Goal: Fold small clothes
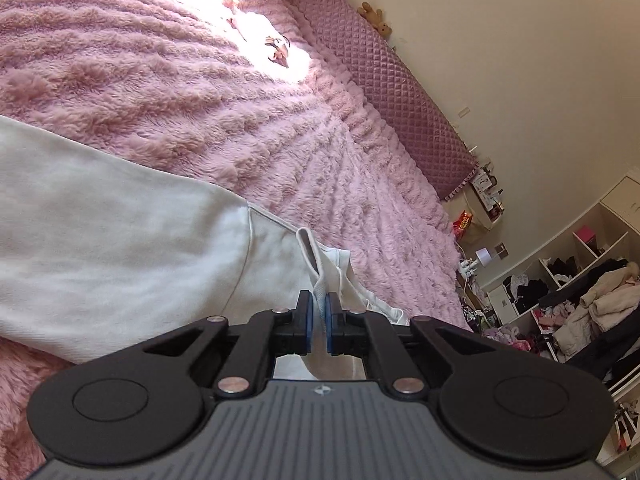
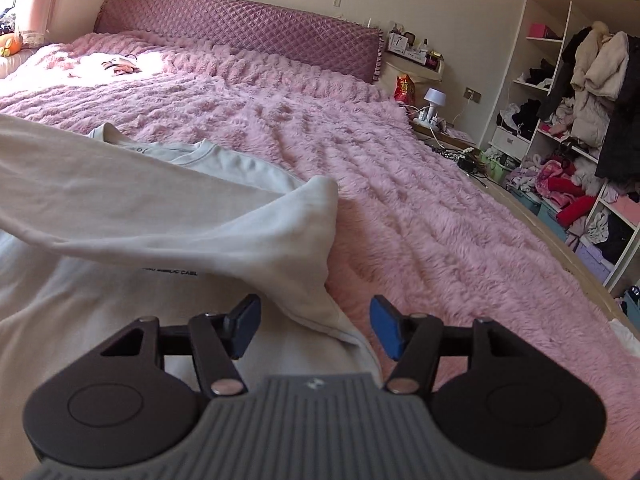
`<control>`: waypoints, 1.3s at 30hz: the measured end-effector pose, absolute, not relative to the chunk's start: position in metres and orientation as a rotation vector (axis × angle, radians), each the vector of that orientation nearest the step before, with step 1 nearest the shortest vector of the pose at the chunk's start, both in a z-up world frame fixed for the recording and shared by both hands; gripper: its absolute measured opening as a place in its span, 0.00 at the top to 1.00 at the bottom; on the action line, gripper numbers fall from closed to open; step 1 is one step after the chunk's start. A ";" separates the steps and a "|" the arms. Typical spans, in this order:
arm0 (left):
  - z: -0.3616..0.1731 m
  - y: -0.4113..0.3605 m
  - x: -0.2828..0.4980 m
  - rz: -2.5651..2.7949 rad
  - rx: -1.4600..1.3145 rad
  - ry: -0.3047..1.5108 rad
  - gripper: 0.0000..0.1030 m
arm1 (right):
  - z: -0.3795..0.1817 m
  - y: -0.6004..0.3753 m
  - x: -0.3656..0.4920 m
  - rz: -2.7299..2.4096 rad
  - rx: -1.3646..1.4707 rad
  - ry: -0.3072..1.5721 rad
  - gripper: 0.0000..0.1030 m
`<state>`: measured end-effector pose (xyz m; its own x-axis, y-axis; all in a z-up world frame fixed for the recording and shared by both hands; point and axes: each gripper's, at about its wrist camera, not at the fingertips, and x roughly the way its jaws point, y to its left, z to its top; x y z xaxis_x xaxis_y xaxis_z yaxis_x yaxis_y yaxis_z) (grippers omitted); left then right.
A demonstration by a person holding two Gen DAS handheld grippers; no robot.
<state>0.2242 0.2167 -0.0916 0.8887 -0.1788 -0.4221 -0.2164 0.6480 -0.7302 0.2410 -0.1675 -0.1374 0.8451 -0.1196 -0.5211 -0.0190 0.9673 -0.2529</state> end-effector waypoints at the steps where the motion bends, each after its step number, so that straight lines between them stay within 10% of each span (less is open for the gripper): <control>1: -0.097 0.220 0.222 0.044 -0.879 0.511 0.94 | -0.141 -0.166 0.246 -0.061 -0.266 0.566 0.50; 4: -0.126 0.226 0.219 0.105 -0.891 0.600 0.94 | -0.147 -0.164 0.256 -0.073 -0.271 0.582 0.79; 10: -0.165 0.230 0.222 0.137 -0.874 0.687 0.94 | -0.152 -0.170 0.258 -0.119 -0.264 0.620 0.88; 19: -0.135 0.244 0.201 0.103 -0.871 0.655 0.85 | -0.139 -0.175 0.239 -0.161 -0.263 0.607 0.81; 26: -0.085 0.291 0.129 0.256 -0.815 0.603 0.36 | -0.092 -0.131 0.201 0.008 -0.233 0.506 0.66; 39: -0.108 0.407 -0.015 0.697 -0.983 0.484 0.32 | -0.067 0.023 0.174 0.347 -0.122 0.530 0.59</control>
<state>-0.0147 0.4069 -0.1084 0.6874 0.3108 -0.6564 -0.7236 0.3704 -0.5824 0.1744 0.0230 -0.0669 0.8062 0.2925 -0.5143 -0.3548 0.9346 -0.0246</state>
